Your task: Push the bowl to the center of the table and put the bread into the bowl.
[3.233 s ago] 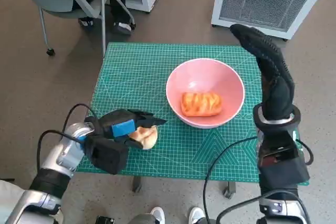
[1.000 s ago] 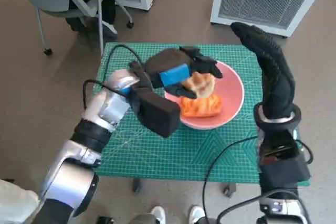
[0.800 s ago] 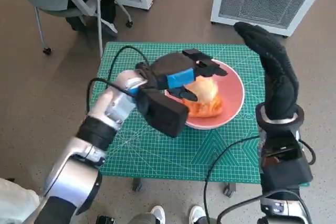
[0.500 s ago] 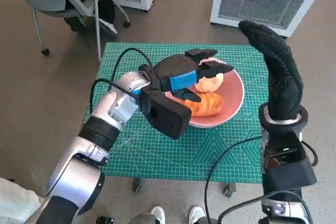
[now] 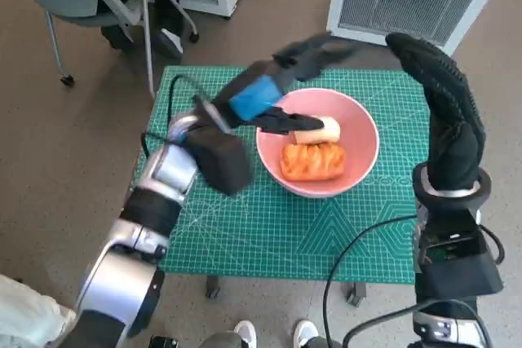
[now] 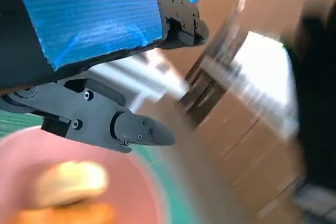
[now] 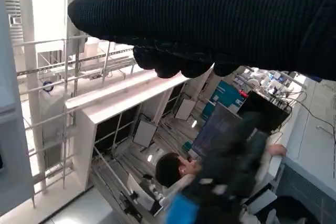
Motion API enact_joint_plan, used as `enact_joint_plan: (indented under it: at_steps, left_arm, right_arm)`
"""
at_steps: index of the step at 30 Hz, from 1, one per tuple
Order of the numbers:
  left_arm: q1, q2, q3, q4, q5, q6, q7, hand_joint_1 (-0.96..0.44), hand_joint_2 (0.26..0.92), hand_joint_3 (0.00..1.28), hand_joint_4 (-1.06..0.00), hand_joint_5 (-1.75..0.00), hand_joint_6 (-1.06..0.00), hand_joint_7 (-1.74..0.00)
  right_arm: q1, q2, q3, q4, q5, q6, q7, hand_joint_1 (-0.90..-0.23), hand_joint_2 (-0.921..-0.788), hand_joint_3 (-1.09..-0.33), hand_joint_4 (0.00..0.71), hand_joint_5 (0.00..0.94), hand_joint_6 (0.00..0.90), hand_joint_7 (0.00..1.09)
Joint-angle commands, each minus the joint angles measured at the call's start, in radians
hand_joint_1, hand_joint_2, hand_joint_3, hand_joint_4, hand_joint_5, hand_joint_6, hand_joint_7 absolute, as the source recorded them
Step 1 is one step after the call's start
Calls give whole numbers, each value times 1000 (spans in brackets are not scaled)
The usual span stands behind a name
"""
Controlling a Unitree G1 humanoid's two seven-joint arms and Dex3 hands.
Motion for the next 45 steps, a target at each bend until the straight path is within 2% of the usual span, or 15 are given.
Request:
enact_joint_plan:
  at_steps: [1, 4, 8, 13, 32, 38, 45]
  left_arm:
    - [85, -46, 67, -139, -137, 42, -18, -323, 921, 259, -266, -269, -130, -745]
    - [132, -67, 89, -216, -190, 75, -16, -314, 921, 291, -140, -515, -48, -898]
    - [195, -92, 112, -304, -255, 99, -22, -308, 921, 316, -60, -662, -9, -956]
    - [243, -102, 128, -367, -288, 97, -31, -304, 921, 337, -10, -752, -1, -984]
    - [316, -124, 152, -498, -309, 145, -27, -308, 921, 359, 1, -782, 1, -963]
    - [326, -131, 158, -512, -303, 147, -18, -295, 916, 371, 1, -788, 1, -981]
    - [339, -134, 159, -524, -278, 127, 4, -314, 906, 388, 1, -804, 1, -994]
  right_arm:
    - [9, -9, 1, -24, 43, 32, 24, -542, -921, -751, 275, 1, -1, 674]
    - [5, -10, 3, -35, 57, 45, 32, -532, -921, -753, 275, 1, -1, 674]
    - [-5, -5, 6, -50, 55, 59, 31, -521, -921, -756, 276, 1, -1, 673]
    - [-13, -3, 12, -63, 53, 70, 32, -522, -921, -756, 277, 2, -1, 672]
    - [-39, -11, 22, -78, 78, 112, 76, -545, -921, -747, 284, 5, 1, 681]
    - [-40, -11, 21, -87, 79, 125, 82, -549, -921, -746, 288, 6, 0, 687]
    - [-41, -10, 19, -91, 95, 138, 95, -543, -921, -746, 288, 6, -1, 690]
